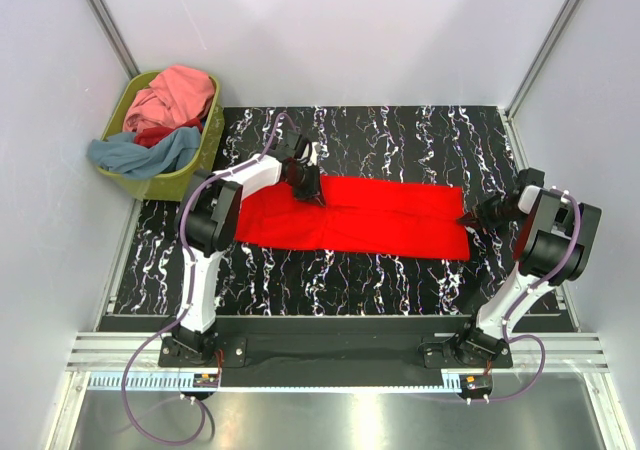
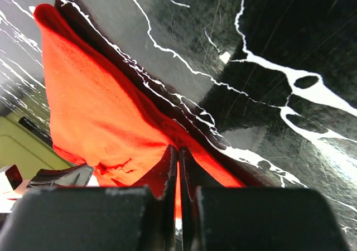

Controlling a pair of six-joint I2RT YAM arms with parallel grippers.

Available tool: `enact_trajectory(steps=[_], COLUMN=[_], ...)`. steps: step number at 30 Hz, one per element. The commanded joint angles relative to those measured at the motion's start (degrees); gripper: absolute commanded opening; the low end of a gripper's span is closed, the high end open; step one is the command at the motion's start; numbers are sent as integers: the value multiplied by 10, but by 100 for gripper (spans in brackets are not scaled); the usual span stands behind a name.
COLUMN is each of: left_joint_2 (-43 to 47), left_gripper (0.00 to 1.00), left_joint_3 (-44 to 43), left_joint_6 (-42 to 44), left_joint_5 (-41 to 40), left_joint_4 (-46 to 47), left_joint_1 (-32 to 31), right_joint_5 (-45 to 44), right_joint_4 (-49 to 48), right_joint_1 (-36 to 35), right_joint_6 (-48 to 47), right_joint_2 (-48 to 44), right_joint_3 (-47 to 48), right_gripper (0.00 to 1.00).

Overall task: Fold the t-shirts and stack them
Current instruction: Fold the tshirt

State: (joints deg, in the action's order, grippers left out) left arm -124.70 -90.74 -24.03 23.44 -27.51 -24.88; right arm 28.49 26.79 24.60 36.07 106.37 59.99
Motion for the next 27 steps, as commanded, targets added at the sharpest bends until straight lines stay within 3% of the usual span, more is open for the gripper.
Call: enact_trajectory(steps=[1,13,19,24,27], left_joint_2=[-10,-5,75,217,304], left_gripper=[13,12,27,34,40], left_joint_3=[-17,-22,-22,54,131], left_joint_6=[4,17,30,37,30], left_joint_5=[-13,-20,5,-3,-11], left_joint_4=[-5,-18,-38,-47,-51], left_joint_1=[4,5,5,14,40], right_joint_5=[-28,-43,-84,-140,-143], right_joint_4=[4,19,71,103,130], right_joint_1=[3,4,4,4,-3], right_joint_6=[-17,-38,-64,-90,-106], right_joint_2=[-29,-15,-30,-82,-108], right_joint_3=[15,29,44,64,97], right_gripper=[0,0,22,42,45])
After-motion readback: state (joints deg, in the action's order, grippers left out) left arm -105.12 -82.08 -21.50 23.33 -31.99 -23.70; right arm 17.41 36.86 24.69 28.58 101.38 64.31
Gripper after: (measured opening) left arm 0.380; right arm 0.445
